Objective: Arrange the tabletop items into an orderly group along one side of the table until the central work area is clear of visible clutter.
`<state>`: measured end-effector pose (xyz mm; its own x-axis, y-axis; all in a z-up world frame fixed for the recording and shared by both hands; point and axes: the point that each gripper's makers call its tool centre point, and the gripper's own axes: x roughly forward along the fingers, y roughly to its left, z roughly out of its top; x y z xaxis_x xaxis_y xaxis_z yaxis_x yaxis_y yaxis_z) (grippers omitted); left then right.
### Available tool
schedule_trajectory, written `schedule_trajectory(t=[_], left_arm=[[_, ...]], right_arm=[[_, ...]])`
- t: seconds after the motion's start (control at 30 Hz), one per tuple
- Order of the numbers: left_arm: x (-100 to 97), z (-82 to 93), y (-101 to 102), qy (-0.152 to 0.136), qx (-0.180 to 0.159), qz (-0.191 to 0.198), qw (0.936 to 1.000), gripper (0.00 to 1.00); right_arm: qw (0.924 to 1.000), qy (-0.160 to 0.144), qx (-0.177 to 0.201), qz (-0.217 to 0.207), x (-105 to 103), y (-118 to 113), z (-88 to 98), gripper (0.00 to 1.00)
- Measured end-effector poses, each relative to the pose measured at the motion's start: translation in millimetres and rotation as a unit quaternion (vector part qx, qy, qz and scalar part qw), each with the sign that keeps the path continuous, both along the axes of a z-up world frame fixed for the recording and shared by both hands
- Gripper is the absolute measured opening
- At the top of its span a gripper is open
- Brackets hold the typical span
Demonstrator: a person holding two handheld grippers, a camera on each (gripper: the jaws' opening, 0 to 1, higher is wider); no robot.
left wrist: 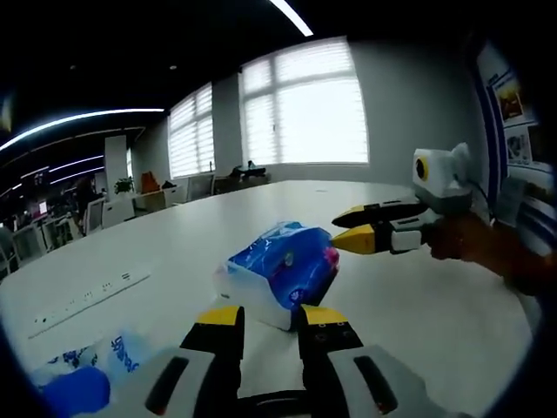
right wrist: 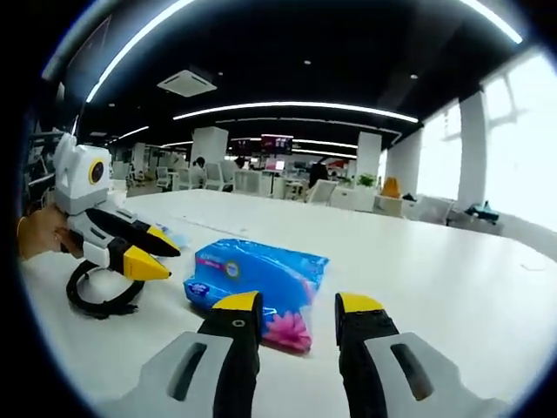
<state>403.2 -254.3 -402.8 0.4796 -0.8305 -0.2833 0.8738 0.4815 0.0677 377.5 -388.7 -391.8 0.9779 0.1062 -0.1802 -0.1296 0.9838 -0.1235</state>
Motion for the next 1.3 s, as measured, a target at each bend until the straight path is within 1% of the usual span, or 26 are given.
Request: schedule_trajectory(t=[0.07,0.13,0.23,0.3,0.47,0.5,0.53,0.6,0.63,0.7,0.77,0.83,0.97,1.07,1.17,1.23,1.3], left_arm=[[1.8,-0.6,-3,0.007,-0.005,0.003,1.0000,0.23],[0.8,-4.6,-7,0.010,-0.001,0.000,0.9999,0.23],[-0.3,-6.9,-11,0.014,-0.005,0.001,0.9999,0.23],[-1.4,-7.7,-14,0.019,-0.012,-0.004,0.9997,0.21],[5.7,-5.4,-18,0.029,-0.030,0.011,0.9991,0.20],[4.0,-3.5,-21,0.041,-0.041,0.004,0.9983,0.20],[4.9,-3.0,-20,0.045,-0.042,0.005,0.9981,0.19],[4.2,-4.5,-21,0.039,-0.032,0.004,0.9987,0.19],[4.0,-4.9,-22,0.036,-0.030,0.002,0.9989,0.19],[4.6,-5.3,-21,0.037,-0.030,0.005,0.9988,0.19],[6.7,-5.9,-20,0.040,-0.035,0.013,0.9985,0.17],[8.0,-6.7,-21,0.041,-0.035,0.011,0.9985,0.17],[7.8,-9.9,-16,0.044,-0.036,0.015,0.9983,0.12],[8.2,-10.0,-16,0.050,-0.042,0.016,0.9978,0.07],[8.2,-9.8,-17,0.048,-0.045,0.017,0.9977,0.04],[7.4,-10.5,-17,0.040,-0.041,0.015,0.9982,0.02],[6.9,-10.7,-17,0.034,-0.039,0.015,0.9986,0.01]], right_arm=[[1.0000,-0.001,-0.001,-0.002,0,-1,-0.2,0.32],[1.0000,0.000,0.001,-0.004,2,-2,-1.5,0.31],[1.0000,0.004,0.003,-0.003,2,-1,-4.2,0.31],[1.0000,0.005,0.002,-0.007,2,-3,-5.3,0.32],[0.9999,0.007,0.011,-0.011,5,-5,-6.3,0.31],[0.9998,0.009,0.008,-0.013,5,-5,-6.9,0.31],[0.9999,0.010,0.002,-0.014,5,-5,-7.2,0.31],[0.9999,0.008,0.002,-0.013,6,-5,-7.5,0.30],[0.9998,0.009,0.009,-0.013,7,-4,-8.0,0.29],[0.9998,0.011,0.010,-0.012,8,-2,-9.3,0.28],[0.9996,0.021,0.017,-0.012,9,0,-14.0,0.26],[0.9992,0.025,0.026,-0.014,10,-1,-16.7,0.23],[0.9990,0.027,0.028,-0.021,11,-5,-19.2,0.16],[0.9990,0.029,0.027,-0.019,12,-6,-21.1,0.09],[0.9992,0.028,0.022,-0.019,12,-6,-21.4,0.07],[0.9993,0.027,0.020,-0.019,13,-6,-21.0,0.06],[0.9995,0.025,-0.005,-0.020,14,-6,-21.1,0.04]])
